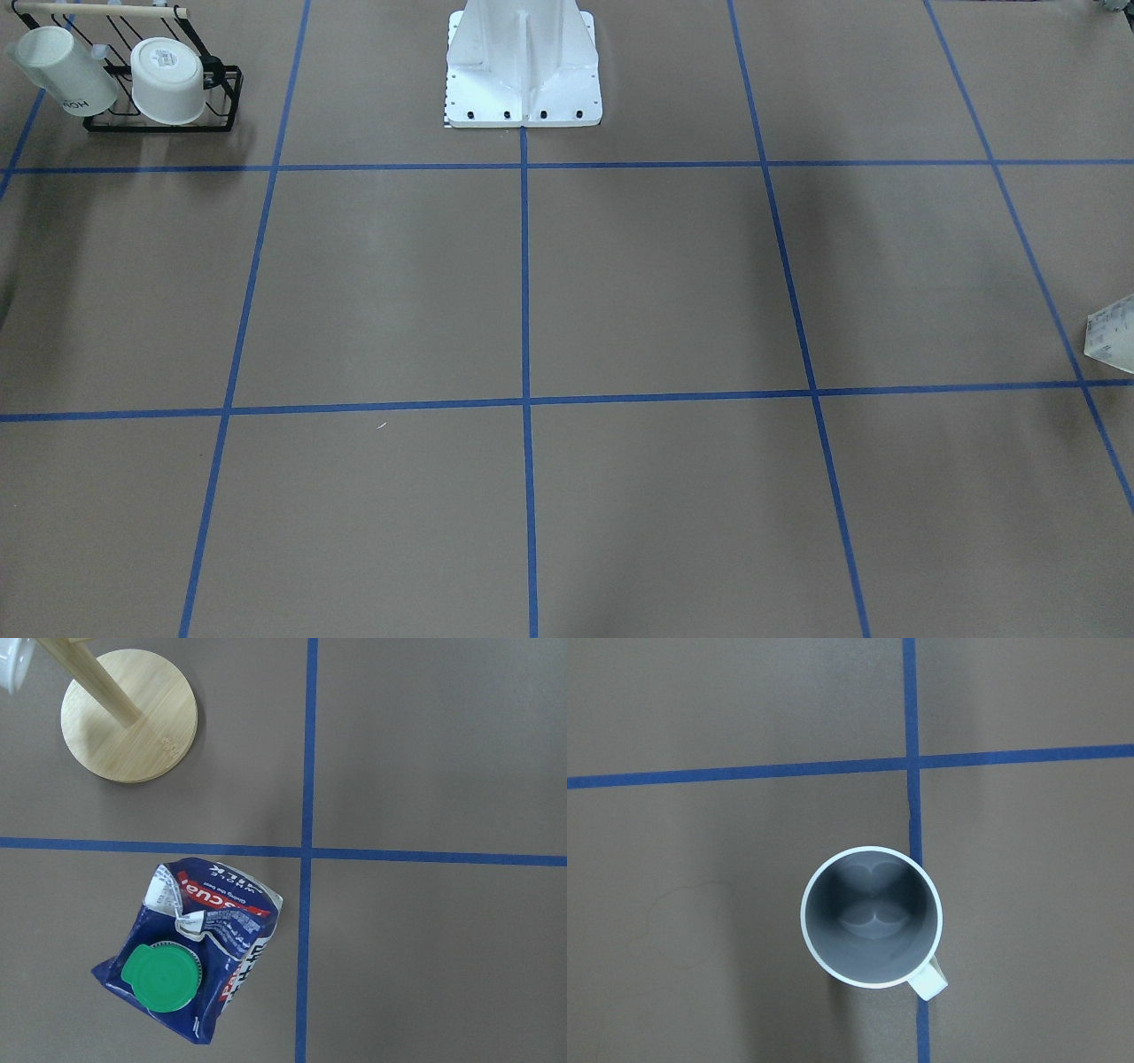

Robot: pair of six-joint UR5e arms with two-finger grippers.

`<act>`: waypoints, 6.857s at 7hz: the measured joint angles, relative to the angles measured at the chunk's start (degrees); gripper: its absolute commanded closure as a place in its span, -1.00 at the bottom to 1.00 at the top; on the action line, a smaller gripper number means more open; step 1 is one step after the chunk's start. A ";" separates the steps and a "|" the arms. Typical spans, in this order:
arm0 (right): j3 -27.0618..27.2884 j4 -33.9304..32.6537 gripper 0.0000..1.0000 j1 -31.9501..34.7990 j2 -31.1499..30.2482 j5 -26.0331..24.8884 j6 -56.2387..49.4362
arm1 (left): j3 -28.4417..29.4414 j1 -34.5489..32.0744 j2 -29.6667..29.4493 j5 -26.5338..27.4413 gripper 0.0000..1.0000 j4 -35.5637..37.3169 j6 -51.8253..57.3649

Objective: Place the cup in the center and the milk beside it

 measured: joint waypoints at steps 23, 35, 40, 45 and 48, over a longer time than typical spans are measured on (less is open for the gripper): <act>-9.30 5.50 -1.00 0.24 5.51 -2.20 -6.46 | 2.26 0.04 -0.93 0.77 -0.96 -5.81 -0.38; -22.23 11.75 1.00 -6.52 10.08 2.63 -15.80 | 2.07 0.00 -0.78 0.12 -0.96 -6.33 -0.53; -15.52 -3.31 1.00 -12.70 31.67 6.18 -2.95 | 2.24 0.00 -0.38 0.03 -0.96 -6.34 -0.49; -22.59 0.86 1.00 -39.37 58.25 -13.08 42.45 | 3.73 0.00 -0.29 0.05 -0.96 -6.22 -0.30; -28.64 4.06 0.81 -44.66 60.55 -17.55 46.01 | 5.11 0.00 -0.34 0.01 -0.96 -6.32 -0.01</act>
